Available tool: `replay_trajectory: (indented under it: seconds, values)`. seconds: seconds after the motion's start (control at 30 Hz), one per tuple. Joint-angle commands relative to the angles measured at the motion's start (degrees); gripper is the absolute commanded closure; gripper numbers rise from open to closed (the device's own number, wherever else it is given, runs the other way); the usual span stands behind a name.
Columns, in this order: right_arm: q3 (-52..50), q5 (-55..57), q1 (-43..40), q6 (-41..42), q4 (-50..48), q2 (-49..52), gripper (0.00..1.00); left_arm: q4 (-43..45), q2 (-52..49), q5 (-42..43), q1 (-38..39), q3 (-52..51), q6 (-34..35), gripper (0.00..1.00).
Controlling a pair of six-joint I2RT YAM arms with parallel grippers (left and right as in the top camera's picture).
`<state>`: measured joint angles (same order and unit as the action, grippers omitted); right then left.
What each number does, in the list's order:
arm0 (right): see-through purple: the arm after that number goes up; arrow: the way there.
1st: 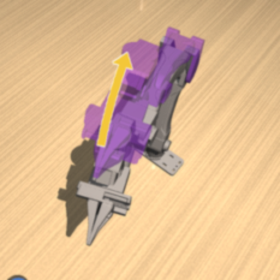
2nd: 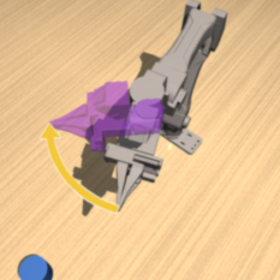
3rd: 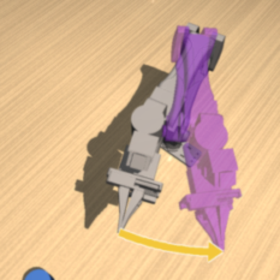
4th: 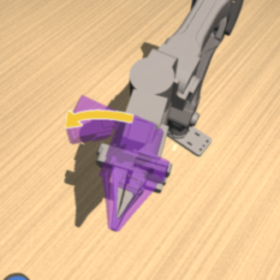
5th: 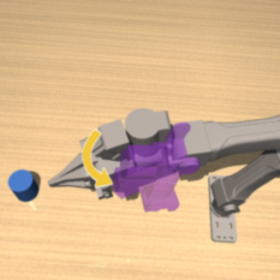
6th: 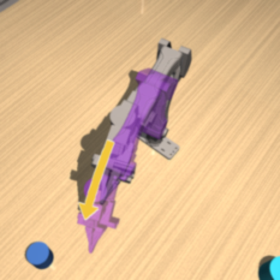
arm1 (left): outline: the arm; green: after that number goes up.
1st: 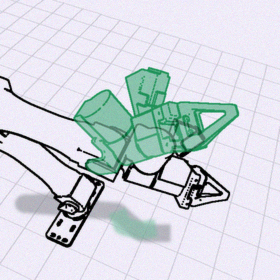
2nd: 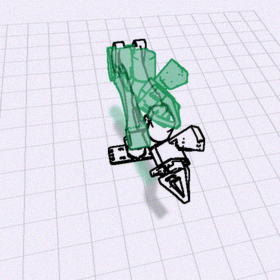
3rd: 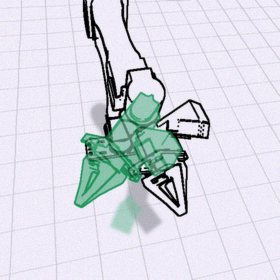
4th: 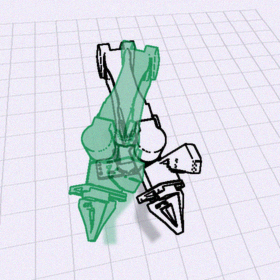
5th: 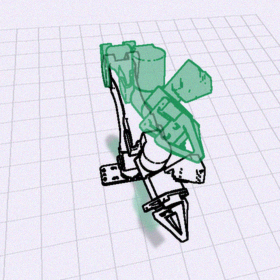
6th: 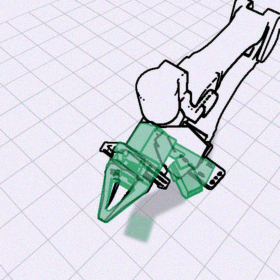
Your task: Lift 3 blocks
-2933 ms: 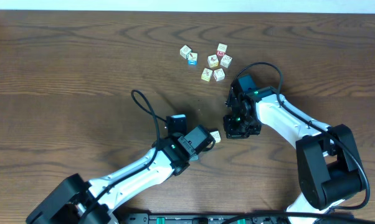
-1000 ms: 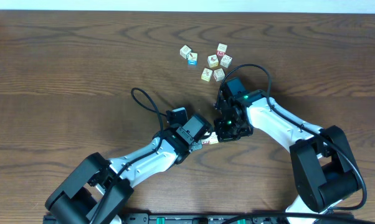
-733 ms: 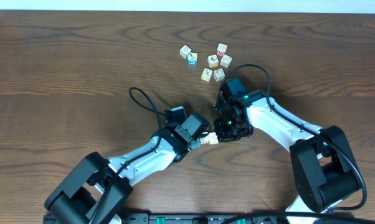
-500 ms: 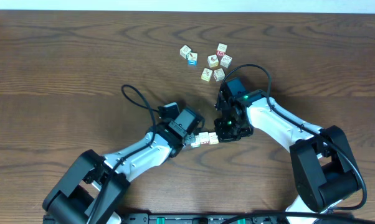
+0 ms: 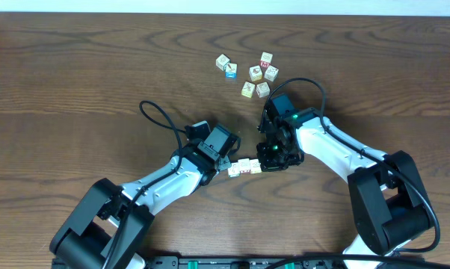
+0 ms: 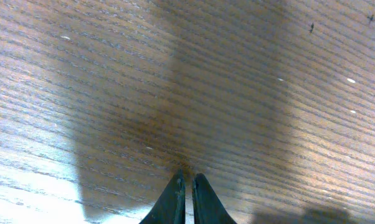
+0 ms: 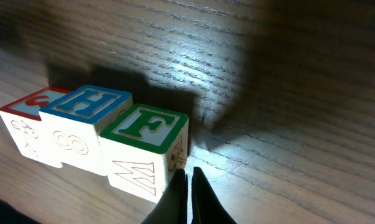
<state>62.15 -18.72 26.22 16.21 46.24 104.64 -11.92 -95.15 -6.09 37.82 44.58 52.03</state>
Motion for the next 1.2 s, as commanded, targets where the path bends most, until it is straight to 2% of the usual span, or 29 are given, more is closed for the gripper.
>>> replay_trajectory:
  seconds: [0.0,0.87,1.07,1.17]
  values:
    - [-0.1,-1.3,0.7,1.2,0.3,0.3,0.98,-0.2,-0.4,0.1,-0.3,-0.6,-1.2,0.92]
    - [-0.1,-4.1,0.9,1.9,1.4,0.3,0.97,-0.2,-0.4,-0.1,-1.6,-0.6,-3.8,0.92]
    - [-0.1,6.6,0.9,2.0,1.8,0.3,0.98,-0.6,-0.4,-0.1,-3.7,-0.6,-6.0,0.92]
    - [-0.1,8.2,0.9,1.9,1.5,0.3,0.98,-1.0,-0.4,-0.1,-4.6,-0.6,-6.9,0.92]
